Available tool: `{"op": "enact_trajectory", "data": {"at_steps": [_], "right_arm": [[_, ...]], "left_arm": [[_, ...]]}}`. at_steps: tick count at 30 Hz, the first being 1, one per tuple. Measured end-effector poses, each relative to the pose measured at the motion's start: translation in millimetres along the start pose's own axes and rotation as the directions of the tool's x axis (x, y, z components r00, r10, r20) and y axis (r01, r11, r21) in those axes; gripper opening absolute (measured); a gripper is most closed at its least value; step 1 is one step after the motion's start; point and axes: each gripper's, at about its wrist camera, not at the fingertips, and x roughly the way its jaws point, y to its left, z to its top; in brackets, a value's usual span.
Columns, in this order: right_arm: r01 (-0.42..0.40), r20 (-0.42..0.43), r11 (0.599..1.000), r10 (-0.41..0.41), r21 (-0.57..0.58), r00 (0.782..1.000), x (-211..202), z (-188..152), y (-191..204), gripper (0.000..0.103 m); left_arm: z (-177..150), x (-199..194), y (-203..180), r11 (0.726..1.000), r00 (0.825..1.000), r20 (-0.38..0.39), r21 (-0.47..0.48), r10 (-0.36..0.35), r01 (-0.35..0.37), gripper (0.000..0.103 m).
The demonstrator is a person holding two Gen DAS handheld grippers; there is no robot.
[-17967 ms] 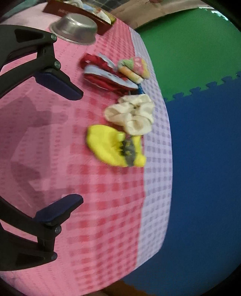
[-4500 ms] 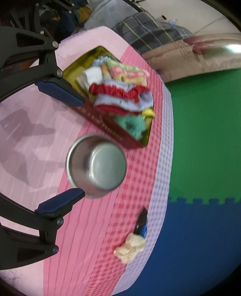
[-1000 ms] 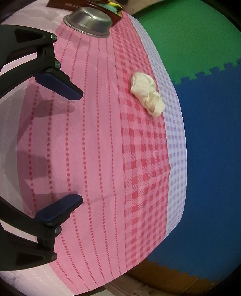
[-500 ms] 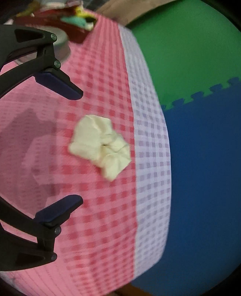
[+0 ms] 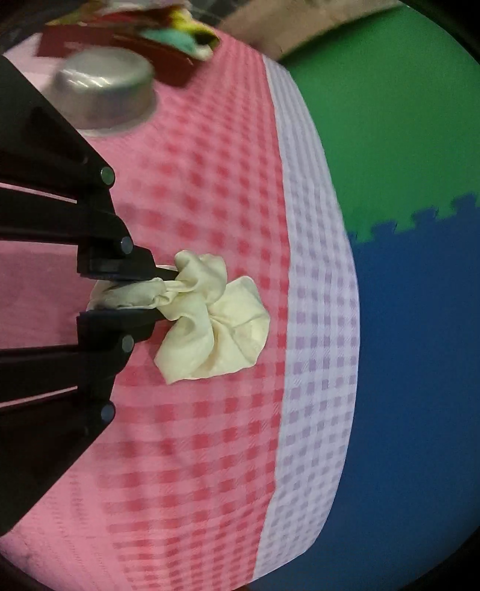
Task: Organize soft objects
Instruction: 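Carry the wrapper toward the tin while the right gripper grasps the cream scrunchie, then lower the wrapper into the tin while the right gripper holds the cream scrunchie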
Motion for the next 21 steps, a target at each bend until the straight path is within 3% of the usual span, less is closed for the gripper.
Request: {"op": "enact_trajectory", "data": {"at_steps": [8, 12, 21], "right_arm": [[-0.048, 0.063, 0.999, 0.047, 0.022, 0.997, -63, -52, 6, 0.01], [-0.036, 0.065, 0.999, 0.034, 0.025, 0.997, -71, -64, 5, 0.01], [0.076, 0.028, 0.997, -0.076, -0.029, 0.997, -53, -93, 0, 0.01]], "left_arm": [[4, 5, -5, 0.999, 1.0, 0.017, 0.041, 0.023, -0.024, 0.027], [10, 17, -3, 0.998, 0.999, 0.013, 0.043, 0.036, -0.037, 0.027], [36, 38, -7, 0.994, 0.995, 0.041, 0.069, 0.086, -0.089, 0.027]]}}
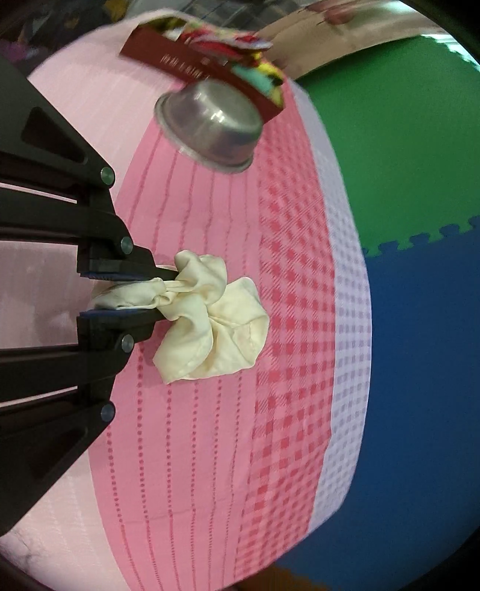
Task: Organize soft objects
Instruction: 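Lower the wrapper into the tin while the right gripper holds the cream scrunchie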
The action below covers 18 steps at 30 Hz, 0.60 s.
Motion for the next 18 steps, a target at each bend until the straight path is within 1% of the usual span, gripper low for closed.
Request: {"op": "enact_trajectory", "data": {"at_steps": [3, 6, 8, 10, 16, 18], "right_arm": [[0.019, -0.007, 1.0, -0.019, -0.011, 1.0, 6, -4, 0, 0.01], [0.018, 0.0, 1.0, -0.018, -0.005, 1.0, 7, -3, -2, 0.01], [0.014, 0.001, 1.0, -0.014, 0.001, 1.0, 8, -4, -3, 0.01], [0.012, 0.005, 1.0, -0.012, 0.003, 1.0, 8, -4, -3, 0.01], [0.0, 0.013, 1.0, 0.0, 0.005, 1.0, 9, -5, -6, 0.011], [-0.002, 0.016, 1.0, 0.001, 0.005, 1.0, 9, -5, -5, 0.011]], "left_arm": [[16, 13, -5, 1.0, 1.0, 0.0, 0.003, 0.015, -0.015, 0.027], [31, 31, -12, 0.997, 0.997, 0.002, 0.022, 0.075, -0.075, 0.027], [39, 44, -13, 0.995, 0.995, -0.007, 0.01, 0.095, -0.095, 0.027], [46, 57, -16, 0.992, 0.992, -0.017, 0.02, 0.127, -0.127, 0.027], [58, 95, -25, 0.982, 0.981, -0.056, 0.049, 0.184, -0.181, 0.027], [59, 108, -29, 0.974, 0.973, -0.067, 0.076, 0.219, -0.214, 0.028]]}}
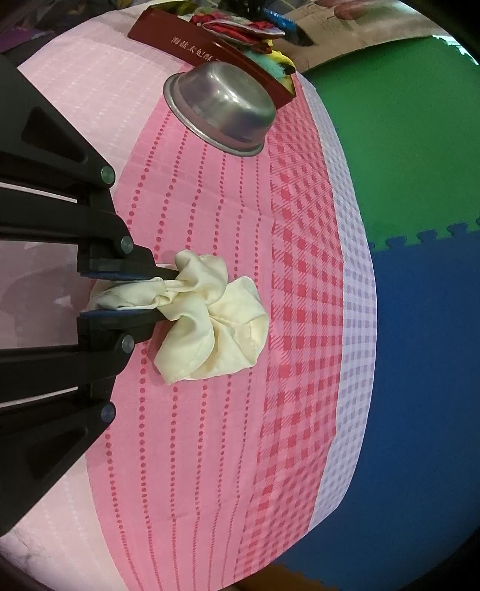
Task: Organize soft objects
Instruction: 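Lower the wrapper into the tin while the right gripper holds the cream scrunchie, then open the left gripper and withdraw it from the tin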
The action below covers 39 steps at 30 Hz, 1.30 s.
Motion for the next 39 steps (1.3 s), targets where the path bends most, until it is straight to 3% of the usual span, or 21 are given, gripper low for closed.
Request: {"op": "enact_trajectory", "data": {"at_steps": [6, 10, 12, 17, 19, 21, 23, 26, 31, 39], "right_arm": [[-0.003, 0.004, 1.0, 0.003, 0.001, 1.0, 0, -1, -1, 0.011], [-0.003, 0.004, 1.0, 0.003, 0.0, 1.0, 0, -1, 0, 0.012], [-0.001, 0.003, 1.0, 0.001, -0.002, 1.0, 0, -1, 0, 0.012], [0.002, -0.001, 1.0, -0.002, -0.012, 1.0, 1, -1, 2, 0.013], [0.0, -0.003, 1.0, 0.0, -0.02, 1.0, 2, -1, 2, 0.014], [0.001, -0.004, 1.0, -0.001, -0.022, 1.0, 2, 0, 2, 0.014], [0.003, -0.003, 1.0, -0.003, -0.024, 1.0, 2, 0, 3, 0.014], [0.009, -0.002, 1.0, -0.009, -0.029, 1.0, 2, 0, 3, 0.014], [0.022, 0.0, 0.999, -0.022, -0.043, 1.0, 2, -1, 5, 0.014], [0.056, 0.007, 0.996, -0.056, -0.074, 0.998, 2, -3, 11, 0.014]], "left_arm": [[-1, 21, -7, 0.999, 0.999, -0.027, 0.028, 0.035, -0.034, 0.03], [-3, 22, -8, 1.0, 1.0, -0.011, 0.027, 0.008, -0.007, 0.042], [-4, 18, -7, 1.0, 1.0, 0.004, 0.026, 0.007, -0.007, 0.043], [-18, -15, -15, 0.992, 0.993, 0.078, 0.08, 0.093, -0.1, 0.052], [-29, -33, -19, 0.98, 0.981, 0.122, 0.117, 0.148, -0.162, 0.066], [-43, -47, -23, 0.961, 0.965, 0.157, 0.153, 0.208, -0.232, 0.069], [-59, -58, -26, 0.948, 0.96, 0.172, 0.195, 0.22, -0.252, 0.069], [-81, -68, -27, 0.938, 0.962, 0.151, 0.231, 0.228, -0.258, 0.07], [-113, -78, -17, 0.954, 0.978, 0.078, 0.219, 0.192, -0.205, 0.07], [-148, -84, 4, 0.969, 0.984, 0.017, 0.171, 0.179, -0.179, 0.07]]}}
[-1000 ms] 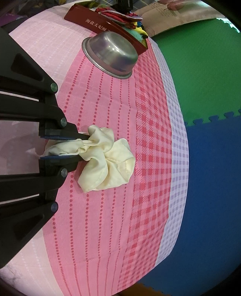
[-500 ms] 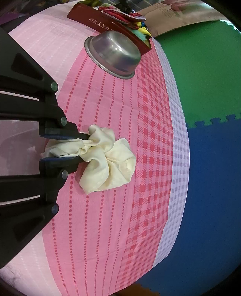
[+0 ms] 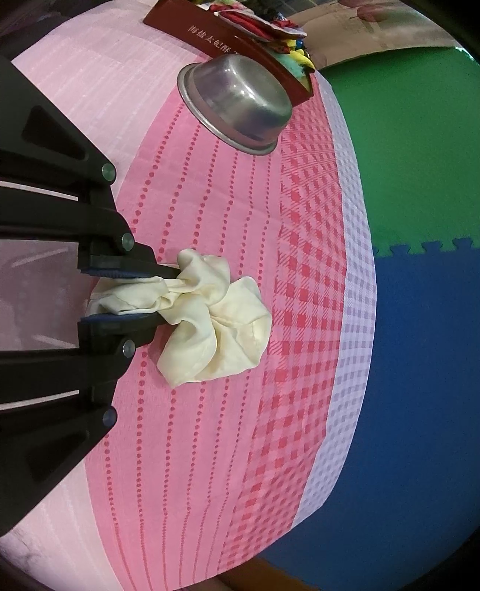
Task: Organize soft objects
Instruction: 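Open the left gripper and withdraw it from the tin, then carry the cream scrunchie with the right gripper over the tin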
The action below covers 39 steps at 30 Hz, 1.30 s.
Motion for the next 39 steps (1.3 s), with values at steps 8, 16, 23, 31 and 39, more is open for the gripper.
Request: {"op": "enact_trajectory", "data": {"at_steps": [8, 16, 23, 31, 39], "right_arm": [[0.022, -0.001, 1.0, -0.022, -0.016, 1.0, -1, 0, 3, 0.014], [0.042, -0.033, 0.999, -0.042, -0.005, 0.999, -10, -3, 11, 0.015], [-0.042, -0.039, 0.999, 0.042, 0.012, 0.998, -34, -15, 35, 0.014], [-0.317, 0.012, 0.947, 0.319, -0.057, 0.948, -83, -1, 115, 0.015], [-0.476, -0.036, 0.861, 0.477, -0.181, 0.878, -84, 20, 209, 0.014]], "left_arm": [[-18, 3, 19, 0.999, 1.0, -0.024, -0.045, -0.015, 0.014, 0.07], [-27, 8, 30, 0.999, 0.999, -0.042, -0.052, -0.015, 0.013, 0.07], [-31, 20, 33, 0.998, 0.996, -0.088, -0.059, -0.024, 0.019, 0.07], [-30, 26, 45, 0.995, 0.993, -0.112, -0.097, -0.035, 0.024, 0.07], [-28, 29, 59, 0.991, 0.992, -0.118, -0.135, -0.038, 0.022, 0.07]]}}
